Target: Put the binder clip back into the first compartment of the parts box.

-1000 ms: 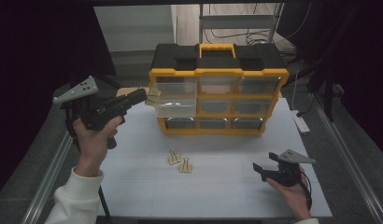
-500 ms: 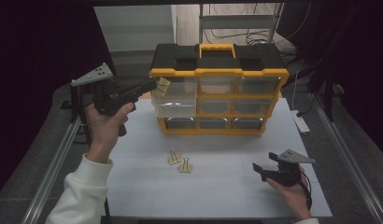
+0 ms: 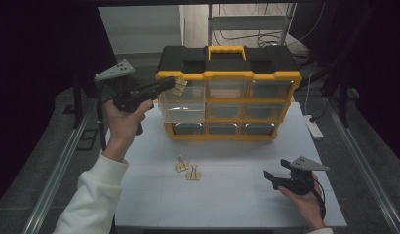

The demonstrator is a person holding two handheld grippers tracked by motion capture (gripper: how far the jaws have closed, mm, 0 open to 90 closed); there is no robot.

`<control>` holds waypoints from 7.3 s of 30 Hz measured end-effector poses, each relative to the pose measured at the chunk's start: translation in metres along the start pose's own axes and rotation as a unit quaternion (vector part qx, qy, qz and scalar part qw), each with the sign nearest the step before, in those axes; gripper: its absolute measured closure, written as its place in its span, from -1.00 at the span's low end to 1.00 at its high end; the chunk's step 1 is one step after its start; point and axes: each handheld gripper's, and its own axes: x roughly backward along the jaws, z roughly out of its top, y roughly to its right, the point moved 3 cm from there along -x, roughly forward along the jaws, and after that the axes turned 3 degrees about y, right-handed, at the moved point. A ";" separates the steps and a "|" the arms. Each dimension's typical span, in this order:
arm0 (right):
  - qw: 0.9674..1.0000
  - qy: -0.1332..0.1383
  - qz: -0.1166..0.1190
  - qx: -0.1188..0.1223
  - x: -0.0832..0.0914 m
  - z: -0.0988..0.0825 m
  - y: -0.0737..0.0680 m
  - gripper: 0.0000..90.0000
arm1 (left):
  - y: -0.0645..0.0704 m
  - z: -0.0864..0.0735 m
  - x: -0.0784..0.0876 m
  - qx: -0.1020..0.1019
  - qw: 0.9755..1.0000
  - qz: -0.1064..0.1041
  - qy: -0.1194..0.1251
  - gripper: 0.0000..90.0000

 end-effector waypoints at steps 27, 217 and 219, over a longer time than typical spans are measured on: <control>1.000 -0.001 0.004 0.003 -0.001 0.000 -0.002 -0.60 | 0.009 -0.040 0.036 -0.010 1.000 0.007 -0.020 -0.65; 1.000 -0.006 0.005 -0.007 -0.001 -0.002 0.002 -0.60 | 0.007 -0.022 0.047 0.029 0.997 -0.059 0.026 0.99; 1.000 -0.007 0.005 -0.007 -0.001 -0.002 0.002 -0.60 | 0.006 -0.020 0.045 0.028 0.998 -0.058 0.024 0.99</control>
